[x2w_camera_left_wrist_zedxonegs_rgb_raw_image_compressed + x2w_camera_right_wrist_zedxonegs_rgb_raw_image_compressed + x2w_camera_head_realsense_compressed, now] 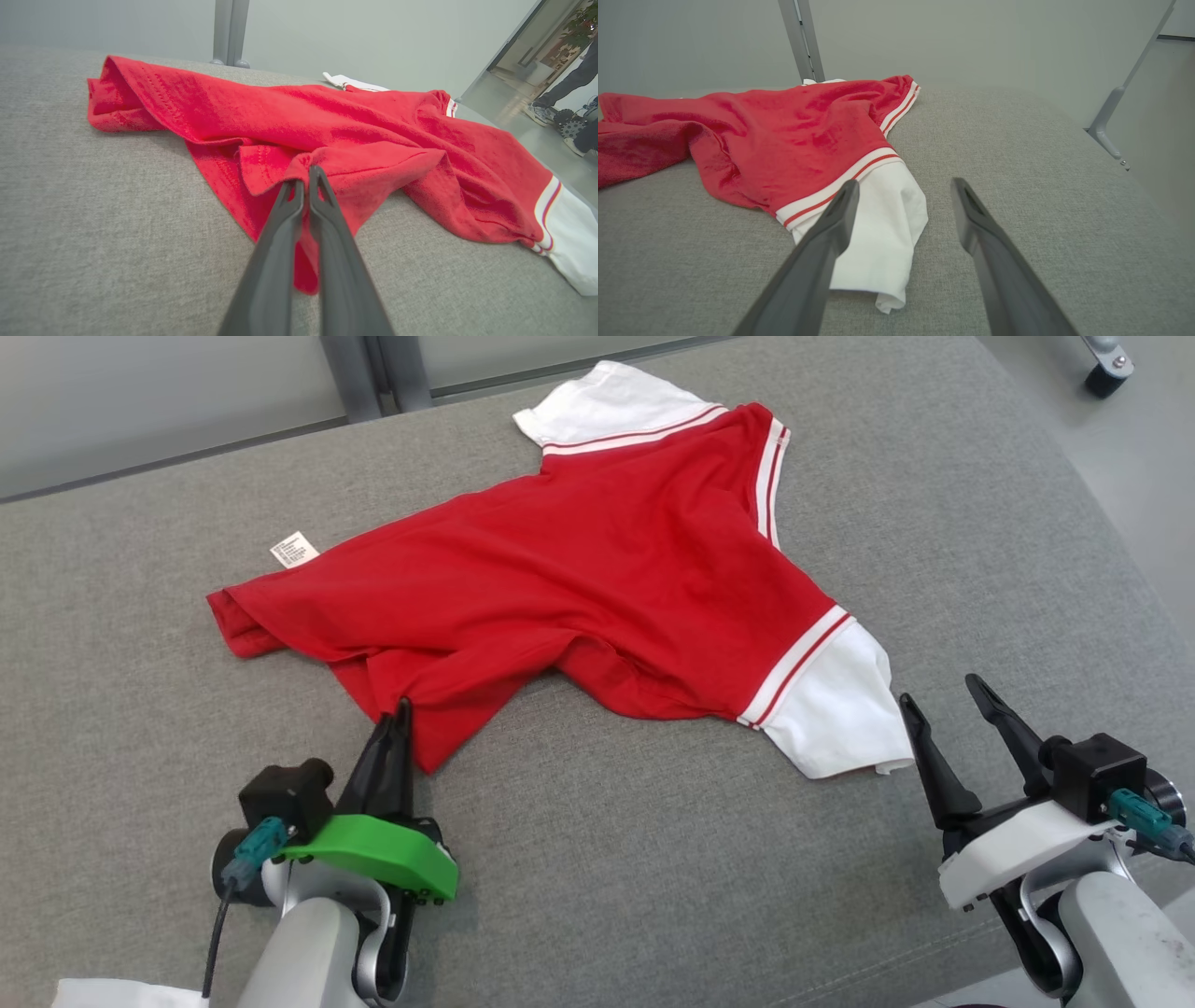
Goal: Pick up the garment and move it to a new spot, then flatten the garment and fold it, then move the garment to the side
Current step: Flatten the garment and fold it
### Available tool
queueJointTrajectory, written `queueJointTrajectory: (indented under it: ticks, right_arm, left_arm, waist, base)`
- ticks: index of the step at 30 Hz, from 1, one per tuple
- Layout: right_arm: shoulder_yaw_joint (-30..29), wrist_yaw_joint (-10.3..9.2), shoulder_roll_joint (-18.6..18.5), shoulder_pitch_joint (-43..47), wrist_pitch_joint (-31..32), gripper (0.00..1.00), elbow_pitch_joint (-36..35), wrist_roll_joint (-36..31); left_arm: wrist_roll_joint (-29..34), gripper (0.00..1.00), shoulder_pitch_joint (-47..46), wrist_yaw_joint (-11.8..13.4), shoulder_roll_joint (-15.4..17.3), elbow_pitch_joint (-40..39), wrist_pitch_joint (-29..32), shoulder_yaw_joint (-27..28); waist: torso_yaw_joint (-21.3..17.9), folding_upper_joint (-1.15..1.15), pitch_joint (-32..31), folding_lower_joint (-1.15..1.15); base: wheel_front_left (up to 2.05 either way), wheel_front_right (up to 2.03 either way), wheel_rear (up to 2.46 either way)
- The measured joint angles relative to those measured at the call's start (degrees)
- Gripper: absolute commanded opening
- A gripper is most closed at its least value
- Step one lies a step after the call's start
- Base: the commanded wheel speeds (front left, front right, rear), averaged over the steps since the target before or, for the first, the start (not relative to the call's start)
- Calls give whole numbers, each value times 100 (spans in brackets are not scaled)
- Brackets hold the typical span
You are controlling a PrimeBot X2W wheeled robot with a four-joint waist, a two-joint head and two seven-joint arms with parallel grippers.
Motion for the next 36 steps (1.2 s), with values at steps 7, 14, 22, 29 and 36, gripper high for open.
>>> queueJointTrajectory:
  ticks: [7, 14, 22, 29, 36]
  right_arm:
    - [-238, 0, 121, 165, 0, 100, 137, 19]
    - [-289, 0, 243, 278, -1, 100, 263, 22]
    - [-342, 0, 266, 298, -1, 100, 388, 24]
    - [-481, 0, 305, 265, -1, 100, 616, 147]
    - [-349, 0, 356, -289, -1, 100, 1034, 300]
  left_arm:
    - [410, 0, 377, -63, 1, -660, -1, 887]
    - [1037, 0, 744, -226, 24, -681, -1, 1629]
    - [1408, 0, 914, -278, 30, -452, 0, 2056]
    - [1575, 100, 954, -237, 14, -261, 0, 2134]
    - [1392, 100, 861, -149, 13, -337, -1, 1725]
  waist:
    - [278, 0, -128, 0]
    - [694, 0, -263, 0]
    - [993, 0, -373, 0]
    - [1043, 0, -376, 0]
    - [1251, 0, -276, 0]
  base:
    - [0, 0, 0]
    - [0, 0, 0]
    - [0, 0, 0]
    - [0, 0, 0]
    - [0, 0, 0]
